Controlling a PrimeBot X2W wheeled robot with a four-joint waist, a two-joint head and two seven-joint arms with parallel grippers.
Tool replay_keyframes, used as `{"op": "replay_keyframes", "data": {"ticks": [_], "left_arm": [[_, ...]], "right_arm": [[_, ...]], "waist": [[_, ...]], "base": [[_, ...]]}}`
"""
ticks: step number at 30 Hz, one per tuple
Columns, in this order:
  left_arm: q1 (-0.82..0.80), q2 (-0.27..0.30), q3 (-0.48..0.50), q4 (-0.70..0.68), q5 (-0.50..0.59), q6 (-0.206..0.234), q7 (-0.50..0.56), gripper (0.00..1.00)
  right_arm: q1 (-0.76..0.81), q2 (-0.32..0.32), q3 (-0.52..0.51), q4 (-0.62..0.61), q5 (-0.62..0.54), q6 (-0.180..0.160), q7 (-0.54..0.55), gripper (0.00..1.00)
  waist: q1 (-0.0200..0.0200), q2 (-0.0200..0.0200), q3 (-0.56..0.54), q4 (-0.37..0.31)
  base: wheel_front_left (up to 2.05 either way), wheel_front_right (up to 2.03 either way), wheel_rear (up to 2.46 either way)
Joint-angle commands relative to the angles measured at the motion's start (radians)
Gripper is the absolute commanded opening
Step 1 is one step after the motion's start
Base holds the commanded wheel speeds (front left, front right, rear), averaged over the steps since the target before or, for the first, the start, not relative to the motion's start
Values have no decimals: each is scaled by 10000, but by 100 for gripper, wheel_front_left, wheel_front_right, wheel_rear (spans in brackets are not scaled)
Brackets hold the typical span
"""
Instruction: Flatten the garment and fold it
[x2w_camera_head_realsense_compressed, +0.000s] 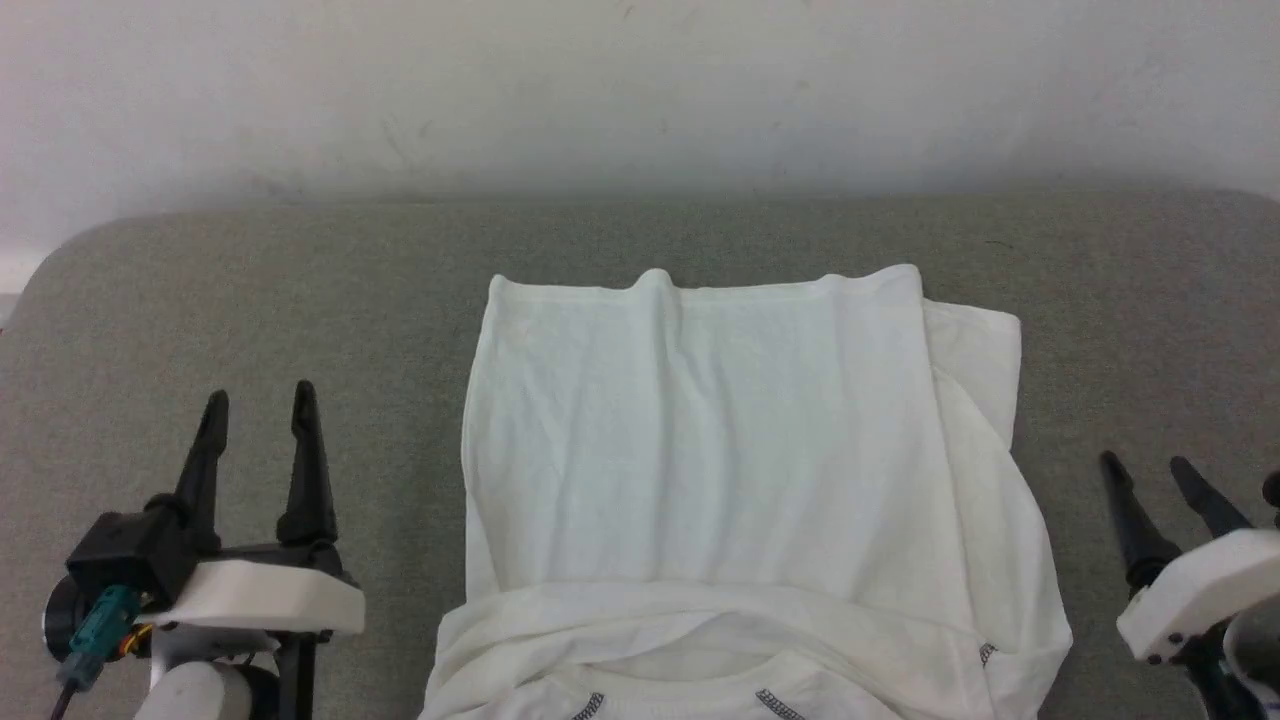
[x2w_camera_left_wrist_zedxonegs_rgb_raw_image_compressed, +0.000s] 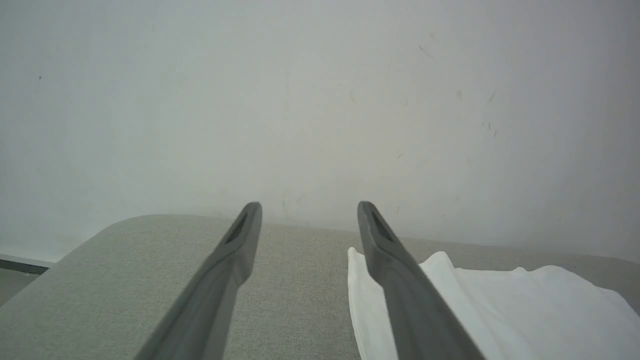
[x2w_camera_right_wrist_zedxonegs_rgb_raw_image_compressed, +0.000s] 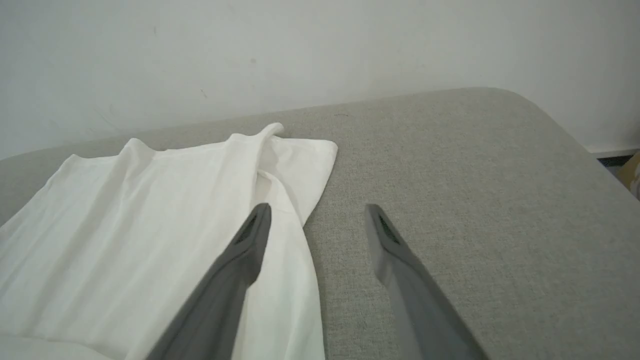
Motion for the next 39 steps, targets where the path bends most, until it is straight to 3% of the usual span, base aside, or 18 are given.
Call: {"op": "replay_keyframes", "data": {"ticks": [1,13,24,25,27,28,33,39], "left_arm": [[207,-43,274,-234,198,-94,-46,100],[-176,-1018,750,-953,978,-713,-47,100],[-914,-1832,841,-714,1599,-1366,-47,100],[-931,-1881,869,-665,1650,-1410,-47,100],[-939,-1965,931,-571,1749,-1482,-47,100],[-933,-2001,961,-523,1788,-1522,-47,100],[-874,-2116,1090,-338,1921,-1667,-47,100],[-628,-2200,1314,-137,2069,-1831,-47,100]], "right_arm": [[-669,-276,-106,608,312,-9,191,100],[-5464,-2321,567,5429,1863,-9,1761,100],[-7565,-2797,2196,8020,2572,-9,4017,100],[-7580,-2792,2326,8212,2627,-9,4373,62],[-7623,-2786,2496,8429,2753,-9,4815,9],[-7647,-2795,2554,8424,2797,-9,4825,0],[-7719,-3134,2643,7945,2802,-9,3784,0],[-7351,-4168,1997,6933,3034,-9,1766,0]], "waist": [[0,-1,422,251],[0,-1,2393,1175],[0,-1,3157,1387],[0,-1,3140,1367],[0,-1,3069,1298],[0,-1,3010,1253],[0,-1,2707,1049],[0,-1,1998,610]], "base": [[0,0,0],[0,0,0],[0,0,0],[0,0,0],[0,0,0],[0,0,0],[0,0,0],[0,0,0]]}}
